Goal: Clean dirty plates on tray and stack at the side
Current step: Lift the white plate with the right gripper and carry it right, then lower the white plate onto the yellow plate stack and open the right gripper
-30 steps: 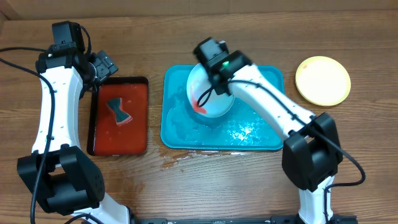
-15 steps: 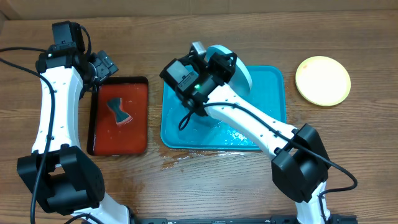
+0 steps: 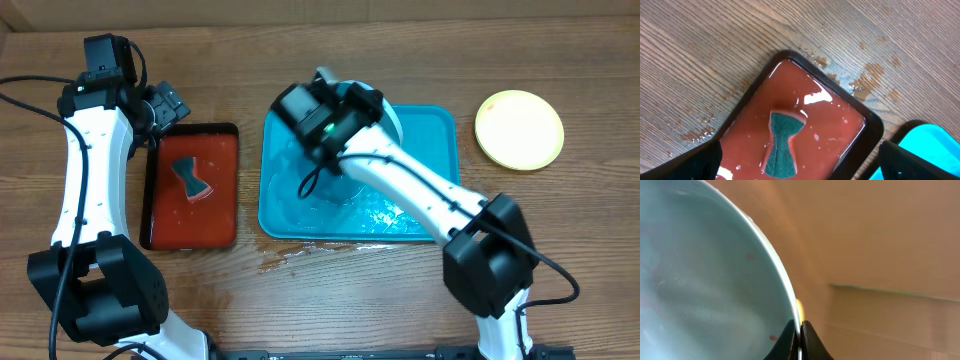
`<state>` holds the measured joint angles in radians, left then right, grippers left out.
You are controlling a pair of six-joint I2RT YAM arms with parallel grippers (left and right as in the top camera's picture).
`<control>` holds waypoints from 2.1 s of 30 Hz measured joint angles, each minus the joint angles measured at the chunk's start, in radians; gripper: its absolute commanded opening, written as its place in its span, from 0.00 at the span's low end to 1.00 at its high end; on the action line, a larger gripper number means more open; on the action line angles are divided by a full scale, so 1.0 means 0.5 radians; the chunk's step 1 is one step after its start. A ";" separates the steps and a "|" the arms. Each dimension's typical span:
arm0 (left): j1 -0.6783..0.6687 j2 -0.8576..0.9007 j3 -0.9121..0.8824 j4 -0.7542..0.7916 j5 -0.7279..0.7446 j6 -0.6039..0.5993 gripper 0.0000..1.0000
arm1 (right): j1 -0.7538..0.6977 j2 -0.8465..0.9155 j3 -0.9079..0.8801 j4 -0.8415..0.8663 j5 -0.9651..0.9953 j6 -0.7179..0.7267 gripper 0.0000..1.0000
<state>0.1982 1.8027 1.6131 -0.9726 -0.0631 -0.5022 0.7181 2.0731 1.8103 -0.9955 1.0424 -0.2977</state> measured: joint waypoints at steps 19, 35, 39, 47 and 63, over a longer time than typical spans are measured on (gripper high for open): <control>0.000 0.000 0.000 0.000 0.000 0.000 1.00 | -2.084 -0.005 -0.029 -0.114 -2.737 0.431 0.04; 0.000 0.000 0.000 0.000 0.000 0.000 1.00 | -2.528 -0.008 -0.526 0.317 -2.776 0.698 0.04; 0.000 0.000 0.000 0.000 0.000 0.000 1.00 | -2.529 -0.008 -0.555 0.327 -2.682 0.745 0.04; 0.000 0.000 0.000 0.000 0.000 0.000 1.00 | -2.524 -0.008 -0.555 0.346 -2.577 0.838 0.82; 0.000 0.000 0.000 0.000 0.000 0.000 1.00 | -2.424 -0.428 -0.562 -0.150 -2.866 0.818 1.00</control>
<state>0.1982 1.8027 1.6131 -0.9726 -0.0631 -0.5022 -0.4938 1.8591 1.5291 -1.0706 -0.3908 0.1112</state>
